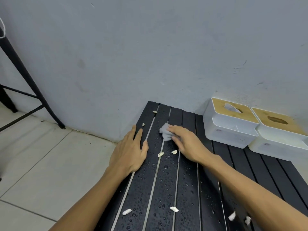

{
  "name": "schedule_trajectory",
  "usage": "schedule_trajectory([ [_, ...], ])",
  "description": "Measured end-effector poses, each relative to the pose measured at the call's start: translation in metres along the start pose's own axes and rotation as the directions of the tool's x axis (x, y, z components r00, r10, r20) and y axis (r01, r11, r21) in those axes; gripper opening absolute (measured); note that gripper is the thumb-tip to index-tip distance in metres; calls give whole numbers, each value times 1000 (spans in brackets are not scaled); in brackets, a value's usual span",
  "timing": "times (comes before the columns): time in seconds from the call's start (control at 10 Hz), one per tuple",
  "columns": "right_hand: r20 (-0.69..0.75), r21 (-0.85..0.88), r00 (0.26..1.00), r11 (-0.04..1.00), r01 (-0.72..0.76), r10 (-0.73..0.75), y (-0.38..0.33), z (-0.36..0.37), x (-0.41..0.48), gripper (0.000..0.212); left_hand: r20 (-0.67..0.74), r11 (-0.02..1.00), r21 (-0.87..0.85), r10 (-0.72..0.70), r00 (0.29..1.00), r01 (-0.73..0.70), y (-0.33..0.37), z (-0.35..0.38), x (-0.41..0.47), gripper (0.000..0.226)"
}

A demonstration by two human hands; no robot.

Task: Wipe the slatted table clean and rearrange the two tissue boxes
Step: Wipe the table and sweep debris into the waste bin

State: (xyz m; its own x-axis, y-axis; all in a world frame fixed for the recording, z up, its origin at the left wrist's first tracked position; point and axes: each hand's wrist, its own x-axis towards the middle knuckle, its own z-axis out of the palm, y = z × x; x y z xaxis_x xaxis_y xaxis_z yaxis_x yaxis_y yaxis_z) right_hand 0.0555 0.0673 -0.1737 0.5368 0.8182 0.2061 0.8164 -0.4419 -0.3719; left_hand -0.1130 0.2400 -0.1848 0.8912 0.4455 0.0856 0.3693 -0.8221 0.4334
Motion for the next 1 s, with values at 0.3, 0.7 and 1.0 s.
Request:
schedule_trajectory([
  [0.3, -434, -68, 841, 920, -387, 322, 46, 7, 91, 22, -26, 1000, 11, 2, 1000, -2, -2, 3, 0, 60],
  [0.7, -88, -59, 996, 998, -28, 23, 34, 0, 122, 22, -30, 1000, 18, -2, 1000, 2, -4, 7, 1, 61],
  [1.0, 7, 111, 975, 969, -221, 221, 24, -58, 128, 21, -44, 1000, -4, -2, 999, 1, -5, 8, 1, 60],
])
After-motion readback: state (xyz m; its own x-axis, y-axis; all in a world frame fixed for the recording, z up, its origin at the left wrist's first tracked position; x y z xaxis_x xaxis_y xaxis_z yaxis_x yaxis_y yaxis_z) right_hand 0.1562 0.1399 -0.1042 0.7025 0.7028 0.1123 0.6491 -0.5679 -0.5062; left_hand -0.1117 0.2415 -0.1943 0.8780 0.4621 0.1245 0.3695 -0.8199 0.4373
